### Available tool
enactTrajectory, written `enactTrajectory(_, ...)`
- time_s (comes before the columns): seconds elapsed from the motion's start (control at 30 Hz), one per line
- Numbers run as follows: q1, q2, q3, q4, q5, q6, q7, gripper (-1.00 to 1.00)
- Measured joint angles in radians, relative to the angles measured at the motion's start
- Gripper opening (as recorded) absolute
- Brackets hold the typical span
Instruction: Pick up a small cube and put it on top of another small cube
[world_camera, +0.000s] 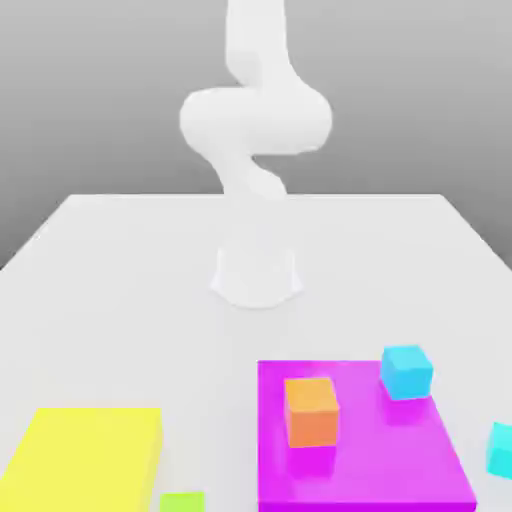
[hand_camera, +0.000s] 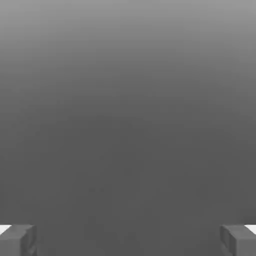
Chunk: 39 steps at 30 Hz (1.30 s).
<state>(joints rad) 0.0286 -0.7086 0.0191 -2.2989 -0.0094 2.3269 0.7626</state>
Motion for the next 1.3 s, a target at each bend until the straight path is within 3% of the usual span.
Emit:
enactTrajectory(0.93, 0.315, 1.025, 0.229, 0.013, -0.176, 0.301, -0.367, 0.00)
enactTrajectory(1.1, 0.373, 1.208, 0.191, 0.043, -0.246, 0.409, -0.346, 0.00)
enactTrajectory(1.13, 0.384, 1.237, 0.178, 0.050, -0.256, 0.430, -0.338, -1.00)
enactTrajectory(1.3, 0.384, 1.237, 0.178, 0.050, -0.257, 0.430, -0.338, -1.00)
